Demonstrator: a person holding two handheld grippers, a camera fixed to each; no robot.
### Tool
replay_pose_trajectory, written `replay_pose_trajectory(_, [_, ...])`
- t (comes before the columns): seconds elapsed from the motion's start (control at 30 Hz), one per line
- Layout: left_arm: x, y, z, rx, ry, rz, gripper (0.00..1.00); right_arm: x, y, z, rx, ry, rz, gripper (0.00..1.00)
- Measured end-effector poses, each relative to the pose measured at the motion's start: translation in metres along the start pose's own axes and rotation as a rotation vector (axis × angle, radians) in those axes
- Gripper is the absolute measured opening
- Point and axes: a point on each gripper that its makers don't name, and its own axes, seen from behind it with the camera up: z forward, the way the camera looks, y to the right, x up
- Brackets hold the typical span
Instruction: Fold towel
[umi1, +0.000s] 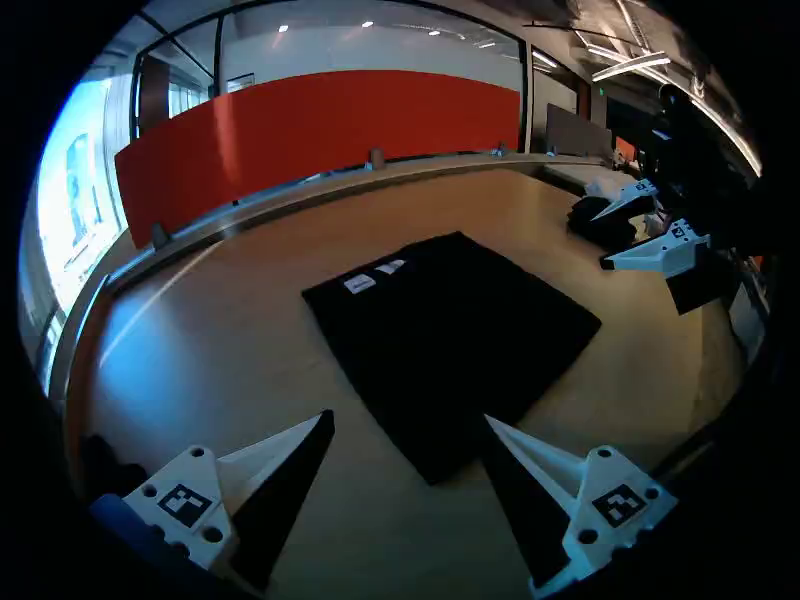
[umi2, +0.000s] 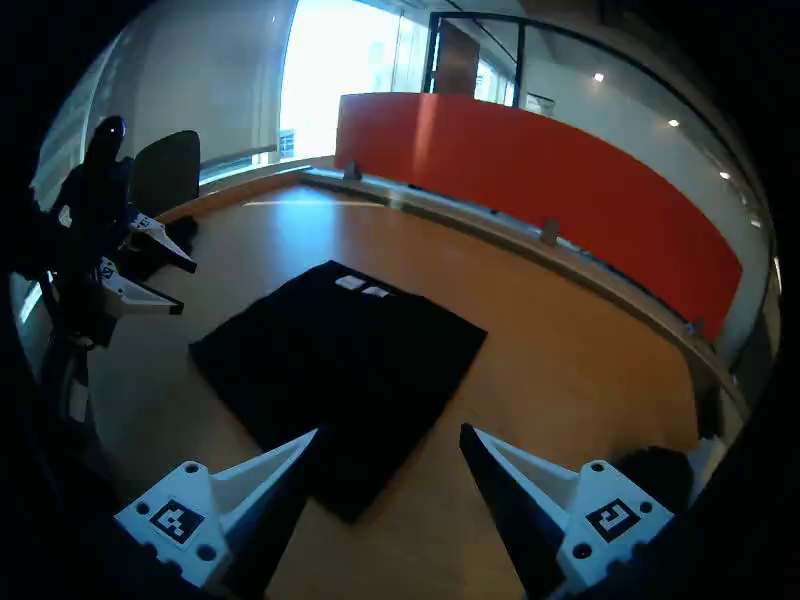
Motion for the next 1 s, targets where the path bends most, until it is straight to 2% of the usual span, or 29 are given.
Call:
replay_pose_trajectory(0.4, [-0.038,0.012,0.025,-0.038,-0.096,-0.002,1.0,-0.049,-0.018,0.021,0.047,-0.088,-0.005,1.0])
replay_pose_trajectory(0.73, [-0.056,0.025,0.033,-0.068,-0.143,0.003,1.0,-0.078,-0.027,0.027,0.081,-0.14,-0.014,0.98])
replay_pose_trajectory(1.0, [-0.064,0.029,0.036,-0.079,-0.166,0.003,0.99,-0.088,-0.027,0.029,0.091,-0.162,-0.01,0.88])
